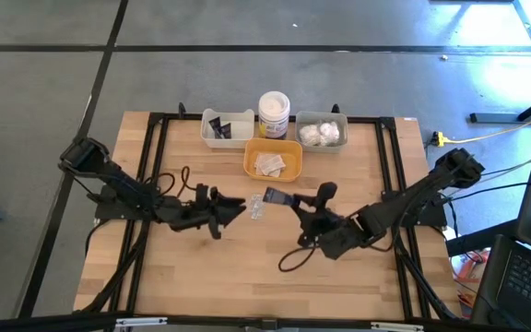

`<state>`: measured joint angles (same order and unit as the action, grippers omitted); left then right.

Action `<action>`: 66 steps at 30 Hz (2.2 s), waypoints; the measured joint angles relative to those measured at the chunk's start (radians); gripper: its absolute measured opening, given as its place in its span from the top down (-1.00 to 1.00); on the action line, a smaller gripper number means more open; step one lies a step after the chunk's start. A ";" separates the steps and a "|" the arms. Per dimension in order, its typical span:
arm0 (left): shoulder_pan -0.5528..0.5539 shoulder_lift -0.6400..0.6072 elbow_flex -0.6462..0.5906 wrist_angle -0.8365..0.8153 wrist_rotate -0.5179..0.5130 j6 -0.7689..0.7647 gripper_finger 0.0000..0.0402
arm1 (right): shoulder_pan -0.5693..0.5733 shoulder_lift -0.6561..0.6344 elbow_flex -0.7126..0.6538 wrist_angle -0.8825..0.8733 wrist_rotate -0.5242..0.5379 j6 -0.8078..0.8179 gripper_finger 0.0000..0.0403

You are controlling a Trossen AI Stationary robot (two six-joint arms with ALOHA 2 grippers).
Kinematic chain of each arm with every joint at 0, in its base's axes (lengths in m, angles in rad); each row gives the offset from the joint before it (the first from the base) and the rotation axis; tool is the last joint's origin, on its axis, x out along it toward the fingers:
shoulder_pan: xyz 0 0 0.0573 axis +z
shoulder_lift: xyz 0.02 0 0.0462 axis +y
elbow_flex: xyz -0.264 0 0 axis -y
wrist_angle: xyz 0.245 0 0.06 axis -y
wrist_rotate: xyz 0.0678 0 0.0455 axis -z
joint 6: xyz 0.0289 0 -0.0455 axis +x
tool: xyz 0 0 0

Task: Pick & Place Travel size toiletries
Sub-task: Put the blue shave cream into the white bin

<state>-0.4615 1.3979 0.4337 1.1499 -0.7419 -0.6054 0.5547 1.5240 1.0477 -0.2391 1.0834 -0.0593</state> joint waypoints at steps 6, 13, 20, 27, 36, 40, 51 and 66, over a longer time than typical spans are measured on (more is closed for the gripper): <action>0.081 0.000 0.090 0.000 0.021 0.091 0.25 | -0.041 -0.002 0.000 0.128 0.037 -0.166 0.34; 0.119 0.000 0.136 -0.001 0.048 0.145 0.26 | -0.047 -0.002 0.000 0.166 0.126 -0.236 0.35; 0.166 0.000 0.136 -0.001 0.067 0.109 0.27 | -0.050 -0.002 0.000 0.280 0.106 -0.325 0.34; 0.191 0.000 0.136 0.002 0.116 0.069 0.28 | -0.076 -0.002 0.000 0.341 0.095 -0.388 0.34; 0.198 0.000 0.136 0.060 0.162 0.100 0.28 | -0.113 -0.002 0.000 0.370 0.030 -0.394 0.34; 0.198 0.000 0.136 0.060 0.194 0.088 0.28 | -0.119 -0.002 0.000 0.367 0.021 -0.395 0.33; 0.199 0.001 0.138 0.090 0.249 0.121 0.28 | -0.119 -0.002 0.000 0.368 0.020 -0.396 0.32; 0.202 0.001 0.155 0.063 0.129 0.161 0.28 | -0.152 -0.001 0.000 0.411 -0.004 -0.421 0.34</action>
<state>-0.2596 1.3991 0.5891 1.2132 -0.6128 -0.4449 0.4031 1.5227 1.0481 0.1722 1.0797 -0.4801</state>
